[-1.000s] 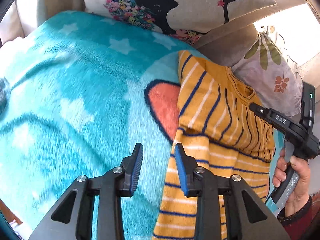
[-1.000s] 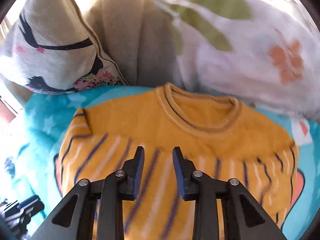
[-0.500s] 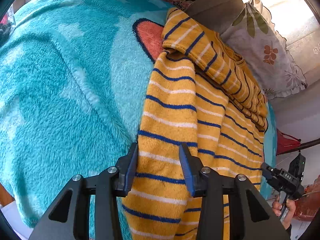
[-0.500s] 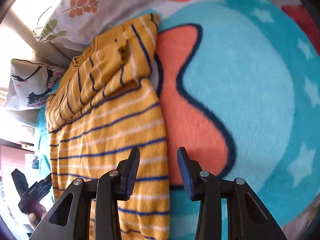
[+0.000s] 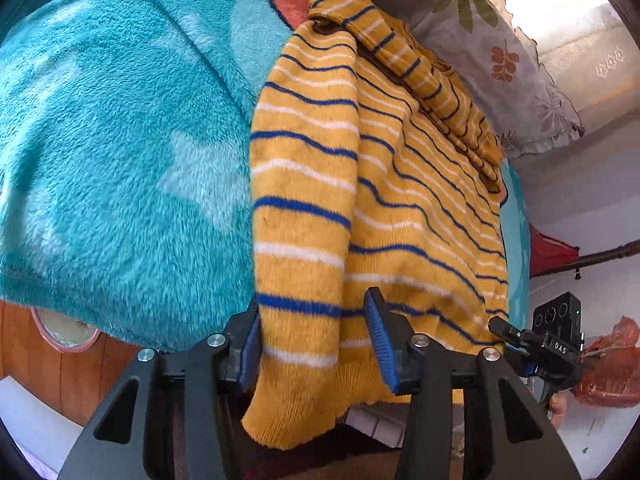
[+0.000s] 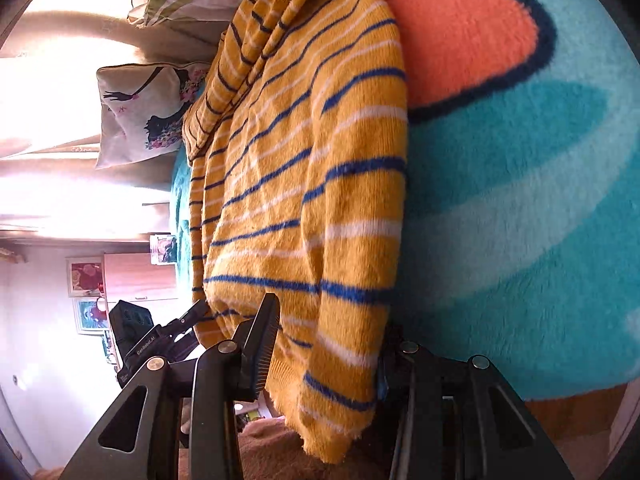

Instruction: Fold small clothes

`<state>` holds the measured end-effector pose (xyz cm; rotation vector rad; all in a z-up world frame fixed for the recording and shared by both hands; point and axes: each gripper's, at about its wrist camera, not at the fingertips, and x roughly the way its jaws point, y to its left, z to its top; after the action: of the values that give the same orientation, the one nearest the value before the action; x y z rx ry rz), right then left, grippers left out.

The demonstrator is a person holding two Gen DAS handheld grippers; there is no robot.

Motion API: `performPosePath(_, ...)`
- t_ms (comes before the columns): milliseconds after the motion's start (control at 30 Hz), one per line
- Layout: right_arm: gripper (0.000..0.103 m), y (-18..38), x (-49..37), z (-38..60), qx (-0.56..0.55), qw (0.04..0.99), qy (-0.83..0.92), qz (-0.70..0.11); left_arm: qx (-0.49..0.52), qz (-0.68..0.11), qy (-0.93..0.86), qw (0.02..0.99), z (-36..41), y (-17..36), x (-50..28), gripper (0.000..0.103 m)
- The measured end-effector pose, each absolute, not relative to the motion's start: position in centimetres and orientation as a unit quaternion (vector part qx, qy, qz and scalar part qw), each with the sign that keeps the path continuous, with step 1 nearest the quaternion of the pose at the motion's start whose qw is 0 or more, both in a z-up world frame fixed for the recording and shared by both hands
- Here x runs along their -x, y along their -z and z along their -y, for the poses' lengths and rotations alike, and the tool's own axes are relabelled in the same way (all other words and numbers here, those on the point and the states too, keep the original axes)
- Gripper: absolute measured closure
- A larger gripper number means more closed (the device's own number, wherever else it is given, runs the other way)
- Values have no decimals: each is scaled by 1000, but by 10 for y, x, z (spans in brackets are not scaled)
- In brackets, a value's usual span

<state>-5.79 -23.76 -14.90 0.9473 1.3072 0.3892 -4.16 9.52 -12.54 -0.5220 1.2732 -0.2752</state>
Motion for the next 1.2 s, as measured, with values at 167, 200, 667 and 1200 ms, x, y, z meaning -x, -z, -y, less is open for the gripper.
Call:
performPosePath(167, 60, 144, 73, 220, -383, 688, -178, -591, 214, -588, 127, 770, -86, 125, 48, 56)
performPosePath(200, 60, 143, 76, 216, -373, 692, -178, -592, 201, -593, 119, 771, -87, 124, 48, 63)
performPosePath(667, 95, 126, 132, 227, -367, 662, -243, -608, 217, -610, 110, 754, -119, 89, 97, 96)
performPosePath(1200, 95, 101, 64, 240, -394, 687, -259, -553, 262, -567, 99, 775, -120, 60, 43, 96)
